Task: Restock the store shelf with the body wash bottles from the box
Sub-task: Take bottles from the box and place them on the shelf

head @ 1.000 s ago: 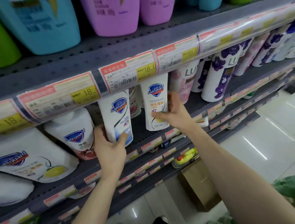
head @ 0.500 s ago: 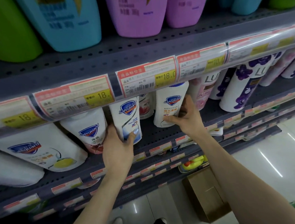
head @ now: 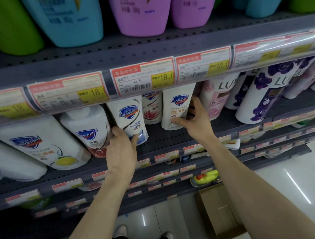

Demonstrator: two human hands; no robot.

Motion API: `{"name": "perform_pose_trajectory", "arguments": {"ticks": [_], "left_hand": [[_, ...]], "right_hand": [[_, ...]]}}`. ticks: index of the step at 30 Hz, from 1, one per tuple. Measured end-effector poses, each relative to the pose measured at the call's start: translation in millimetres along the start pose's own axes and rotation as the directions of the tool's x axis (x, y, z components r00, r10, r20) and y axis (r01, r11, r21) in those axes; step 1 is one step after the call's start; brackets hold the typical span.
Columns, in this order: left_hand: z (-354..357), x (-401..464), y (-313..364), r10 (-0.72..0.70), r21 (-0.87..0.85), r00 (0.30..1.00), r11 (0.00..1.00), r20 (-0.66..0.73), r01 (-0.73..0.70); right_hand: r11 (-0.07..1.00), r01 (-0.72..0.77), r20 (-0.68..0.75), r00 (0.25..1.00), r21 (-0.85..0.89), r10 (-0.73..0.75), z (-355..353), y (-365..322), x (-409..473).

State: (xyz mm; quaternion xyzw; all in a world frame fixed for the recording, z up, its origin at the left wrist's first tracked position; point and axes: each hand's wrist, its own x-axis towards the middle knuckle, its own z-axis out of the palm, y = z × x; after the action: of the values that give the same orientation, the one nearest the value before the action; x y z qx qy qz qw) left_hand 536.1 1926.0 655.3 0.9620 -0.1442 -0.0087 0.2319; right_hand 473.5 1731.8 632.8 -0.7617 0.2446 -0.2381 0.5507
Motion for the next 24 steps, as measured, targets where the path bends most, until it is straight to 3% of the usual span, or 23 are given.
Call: {"name": "perform_pose_trajectory", "arguments": {"ticks": [16, 24], "left_hand": [[19, -4, 4, -0.059, -0.143, 0.993, 0.989, -0.104, 0.044], [10, -41, 9, -0.061, -0.412, 0.997, 0.910, -0.050, 0.035]], "right_hand": [[1.000, -0.007, 0.003, 1.000, -0.014, 0.008, 0, 5, 2], [0.997, -0.052, 0.007, 0.999, -0.050, 0.053, 2, 10, -8]]}}
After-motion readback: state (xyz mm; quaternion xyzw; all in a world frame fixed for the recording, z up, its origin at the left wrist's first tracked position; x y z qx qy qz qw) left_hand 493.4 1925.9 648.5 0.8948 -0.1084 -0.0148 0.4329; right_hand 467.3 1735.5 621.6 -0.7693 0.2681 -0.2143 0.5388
